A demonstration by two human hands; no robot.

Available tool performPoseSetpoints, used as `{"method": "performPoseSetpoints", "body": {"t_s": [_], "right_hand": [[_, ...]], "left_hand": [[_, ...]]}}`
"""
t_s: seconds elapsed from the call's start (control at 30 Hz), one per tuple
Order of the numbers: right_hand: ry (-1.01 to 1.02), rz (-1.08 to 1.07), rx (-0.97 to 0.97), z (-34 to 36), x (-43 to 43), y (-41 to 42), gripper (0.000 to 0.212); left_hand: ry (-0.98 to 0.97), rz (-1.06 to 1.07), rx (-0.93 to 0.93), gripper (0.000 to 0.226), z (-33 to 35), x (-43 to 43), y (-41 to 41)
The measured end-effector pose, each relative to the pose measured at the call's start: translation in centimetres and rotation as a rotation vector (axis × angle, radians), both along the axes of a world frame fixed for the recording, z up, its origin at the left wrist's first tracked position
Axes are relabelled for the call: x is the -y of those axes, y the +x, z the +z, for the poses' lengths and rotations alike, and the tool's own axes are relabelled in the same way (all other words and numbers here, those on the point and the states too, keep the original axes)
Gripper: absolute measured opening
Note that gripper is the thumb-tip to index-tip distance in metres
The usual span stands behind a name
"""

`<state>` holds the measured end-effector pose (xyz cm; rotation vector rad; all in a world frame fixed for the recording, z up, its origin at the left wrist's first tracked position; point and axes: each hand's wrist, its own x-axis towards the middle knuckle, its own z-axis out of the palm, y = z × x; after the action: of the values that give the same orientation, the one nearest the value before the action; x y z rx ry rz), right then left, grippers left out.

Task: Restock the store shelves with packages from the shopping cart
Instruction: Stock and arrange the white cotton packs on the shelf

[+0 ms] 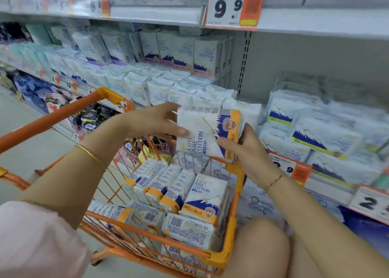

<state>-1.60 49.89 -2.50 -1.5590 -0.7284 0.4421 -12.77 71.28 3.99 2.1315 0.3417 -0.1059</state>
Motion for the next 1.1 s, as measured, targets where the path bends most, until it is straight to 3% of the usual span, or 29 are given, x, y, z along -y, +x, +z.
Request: {"method": "performPoseSetpoints", "body": {"t_s": [0.07,0.13,0.27,0.4,0.57,0.67,0.73,0.87,0.97,1.1], "right_hand": [[0.059,0.000,-0.053,1.0,1.2,0.7,0.031],[0.047,-0.032,0.025,2.3,2.5,1.4,0.037],[0.010,-0.241,0.307,5.4,4.5,2.7,0.059],[-0.176,-0.482,0.740,8.3,5.0,4.7,0.090],[-0.258,-0.462,0.938,9.9,3.9,5.9,0.082],[-0.234,-0.513,1.096,9.6,3.0,6.8,0.075],[-0.276,-0.621,1.263,8.8,2.5,7.9,0.070],[-0.320,-0.707,1.287,6.3,1.2,10.5,0.060],[-0.329,-0.658,1.207,5.7,0.3,11.4,0.057],[-0.239,-0.575,1.093,7.0,-0.7,11.4,0.056]], "left_hand": [[-0.127,-0.027,0.079,0.059,0.5,1.4,1.0],[-0.114,-0.058,0.194,0.048,1.4,2.8,2.2],[0.028,-0.118,0.367,0.048,4.6,4.4,4.7],[0.283,-0.203,0.506,0.050,7.3,5.7,8.0],[0.555,-0.271,0.662,0.049,7.6,7.5,11.4],[0.590,-0.269,0.799,0.056,6.8,7.5,12.6],[0.550,-0.155,0.849,0.059,5.4,6.7,13.3],[0.525,0.074,0.691,0.048,1.2,4.3,14.7],[0.551,0.069,0.508,0.044,-1.3,3.3,16.1],[0.697,0.051,0.413,0.042,-3.0,2.5,17.6]]}}
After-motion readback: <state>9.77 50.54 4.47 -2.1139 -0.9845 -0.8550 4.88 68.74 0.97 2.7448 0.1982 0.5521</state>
